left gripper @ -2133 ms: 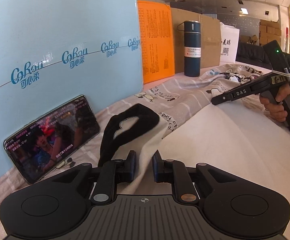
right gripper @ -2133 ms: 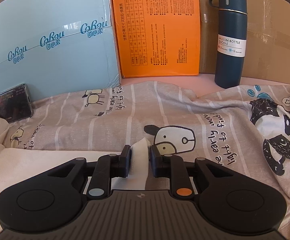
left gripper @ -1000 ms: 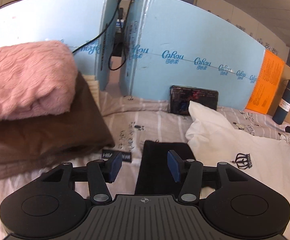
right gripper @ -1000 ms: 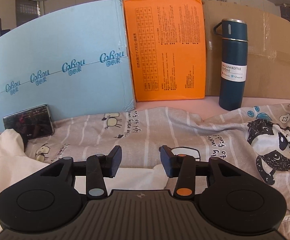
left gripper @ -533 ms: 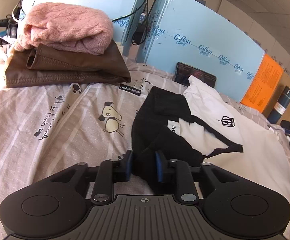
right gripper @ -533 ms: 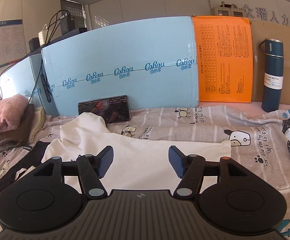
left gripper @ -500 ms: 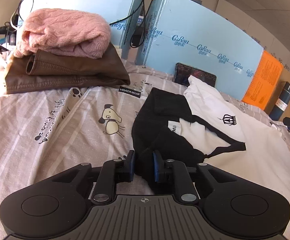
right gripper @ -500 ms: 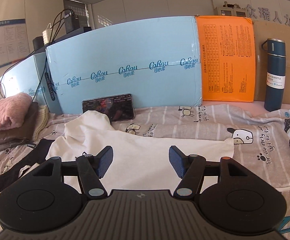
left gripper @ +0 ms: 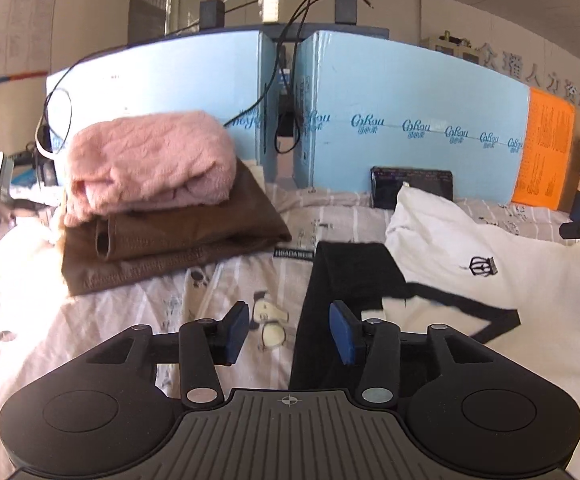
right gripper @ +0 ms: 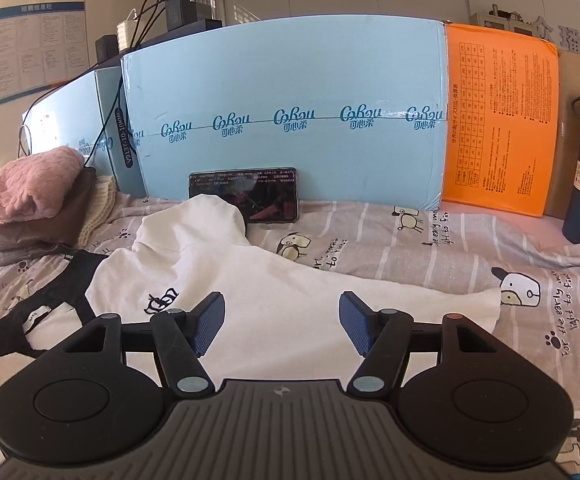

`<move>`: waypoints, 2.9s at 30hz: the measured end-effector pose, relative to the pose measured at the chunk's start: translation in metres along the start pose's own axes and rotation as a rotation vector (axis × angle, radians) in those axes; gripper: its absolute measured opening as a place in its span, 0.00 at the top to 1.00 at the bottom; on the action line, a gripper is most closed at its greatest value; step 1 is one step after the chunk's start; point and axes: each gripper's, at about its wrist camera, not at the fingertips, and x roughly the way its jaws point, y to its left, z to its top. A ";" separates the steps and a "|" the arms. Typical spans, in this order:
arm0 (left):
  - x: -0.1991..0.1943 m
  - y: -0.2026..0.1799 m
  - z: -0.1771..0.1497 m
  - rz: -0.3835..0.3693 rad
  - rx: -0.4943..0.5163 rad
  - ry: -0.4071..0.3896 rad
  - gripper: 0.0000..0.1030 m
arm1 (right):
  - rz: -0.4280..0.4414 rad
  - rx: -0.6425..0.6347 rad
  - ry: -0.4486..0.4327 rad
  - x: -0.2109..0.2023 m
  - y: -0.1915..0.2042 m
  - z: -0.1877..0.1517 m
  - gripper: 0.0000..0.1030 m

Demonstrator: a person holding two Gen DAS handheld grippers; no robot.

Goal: Fold clothes

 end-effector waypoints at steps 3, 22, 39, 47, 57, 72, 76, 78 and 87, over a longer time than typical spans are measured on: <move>0.035 -0.013 0.040 -0.056 0.065 -0.029 0.42 | 0.088 0.101 0.047 0.045 -0.013 0.031 0.41; 0.204 -0.042 0.111 -0.632 0.055 -0.004 1.00 | 0.230 0.329 0.093 0.181 -0.012 0.053 0.81; 0.083 -0.046 0.016 -0.840 0.524 0.109 0.98 | 0.342 0.239 0.163 0.030 -0.016 -0.006 0.81; 0.070 -0.044 0.024 -0.806 0.519 0.046 0.49 | 0.099 0.410 0.035 -0.002 -0.085 -0.014 0.67; 0.128 -0.029 0.074 -0.589 0.078 0.110 0.23 | -0.016 0.634 -0.070 -0.008 -0.141 -0.018 0.59; 0.205 -0.092 0.088 -0.398 0.227 0.222 0.70 | -0.063 0.726 -0.079 -0.003 -0.165 -0.037 0.56; 0.195 -0.098 0.104 -0.476 0.271 0.061 0.72 | -0.065 0.723 -0.086 -0.006 -0.166 -0.037 0.56; 0.182 -0.092 0.107 -0.594 0.228 0.014 0.70 | -0.055 0.717 -0.087 -0.008 -0.166 -0.037 0.56; 0.122 -0.097 0.050 -0.606 0.423 -0.003 0.97 | -0.007 0.687 -0.092 -0.012 -0.162 -0.034 0.54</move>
